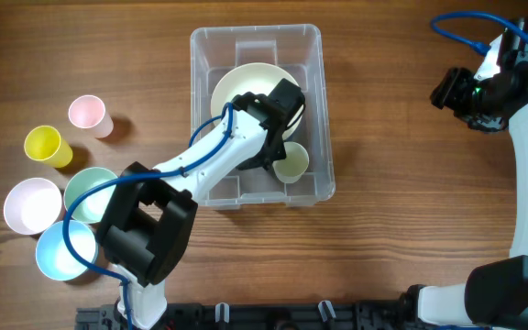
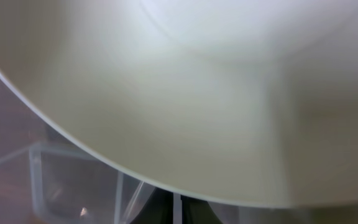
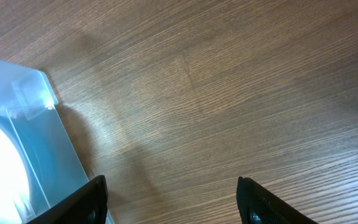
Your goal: Pack container
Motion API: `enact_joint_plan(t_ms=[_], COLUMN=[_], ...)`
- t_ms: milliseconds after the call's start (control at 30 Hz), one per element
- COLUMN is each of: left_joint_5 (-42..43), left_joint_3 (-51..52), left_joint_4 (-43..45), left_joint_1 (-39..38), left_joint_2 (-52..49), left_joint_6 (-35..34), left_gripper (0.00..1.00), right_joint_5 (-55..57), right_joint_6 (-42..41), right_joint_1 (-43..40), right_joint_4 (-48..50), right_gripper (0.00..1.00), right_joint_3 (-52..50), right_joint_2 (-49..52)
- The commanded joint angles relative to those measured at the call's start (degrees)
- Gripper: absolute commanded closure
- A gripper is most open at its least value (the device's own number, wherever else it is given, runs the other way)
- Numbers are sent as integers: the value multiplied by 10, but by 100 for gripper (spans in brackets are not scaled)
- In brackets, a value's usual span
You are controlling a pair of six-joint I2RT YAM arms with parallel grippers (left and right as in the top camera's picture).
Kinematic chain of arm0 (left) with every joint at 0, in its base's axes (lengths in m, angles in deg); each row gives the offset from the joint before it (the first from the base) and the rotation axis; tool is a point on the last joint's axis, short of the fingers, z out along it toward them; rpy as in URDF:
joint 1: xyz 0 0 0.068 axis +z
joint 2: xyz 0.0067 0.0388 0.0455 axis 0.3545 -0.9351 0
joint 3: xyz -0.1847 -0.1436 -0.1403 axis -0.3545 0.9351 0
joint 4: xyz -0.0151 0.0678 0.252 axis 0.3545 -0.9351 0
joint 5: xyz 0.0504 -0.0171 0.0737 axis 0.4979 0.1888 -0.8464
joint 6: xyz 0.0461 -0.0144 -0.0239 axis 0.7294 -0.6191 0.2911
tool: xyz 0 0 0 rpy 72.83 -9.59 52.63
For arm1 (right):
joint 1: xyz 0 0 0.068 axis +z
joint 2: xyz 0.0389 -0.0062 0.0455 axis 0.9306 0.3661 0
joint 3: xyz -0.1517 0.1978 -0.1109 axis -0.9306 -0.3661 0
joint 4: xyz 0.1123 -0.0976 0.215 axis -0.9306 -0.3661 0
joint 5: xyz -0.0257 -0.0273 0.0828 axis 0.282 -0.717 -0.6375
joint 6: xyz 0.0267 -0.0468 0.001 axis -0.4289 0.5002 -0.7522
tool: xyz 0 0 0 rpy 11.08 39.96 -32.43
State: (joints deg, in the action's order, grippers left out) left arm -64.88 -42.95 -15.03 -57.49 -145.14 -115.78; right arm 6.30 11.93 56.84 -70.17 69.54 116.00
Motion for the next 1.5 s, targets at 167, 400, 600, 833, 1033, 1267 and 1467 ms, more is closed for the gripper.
enact_joint_plan(t_ms=[167, 400, 600, 833, 1033, 1267, 1467], left_joint_5=[-35, -36, -50, -184, -152, -14, -3], left_joint_3=[3, 2, -7, -8, -8, -8, -54], left_joint_4=[44, 66, 47, -3, -39, 8, 19], left_joint_1=[47, 66, 58, 96, 282, 459, 471], left_joint_2=[-4, -3, 72, 261, 297, 152, 64], left_joint_6=[13, 14, 44, 91, 90, 126, 197], left_gripper=[82, 83, 83, 66, 54, 48, 50], right_joint_5=[-3, -3, -3, -3, -3, -3, -3], right_joint_6=[-9, -9, -9, -9, -9, -9, -5], right_joint_1=[2, 2, 2, 2, 2, 2, 2], right_joint_4=[1, 1, 1, 2, 1, 1, 1], right_gripper=[33, 33, 33, 33, 33, 33, 33], right_joint_3=[-2, -2, -2, -2, -2, -2, -2], right_joint_2=[-14, -14, -14, -14, -14, -14, -14])
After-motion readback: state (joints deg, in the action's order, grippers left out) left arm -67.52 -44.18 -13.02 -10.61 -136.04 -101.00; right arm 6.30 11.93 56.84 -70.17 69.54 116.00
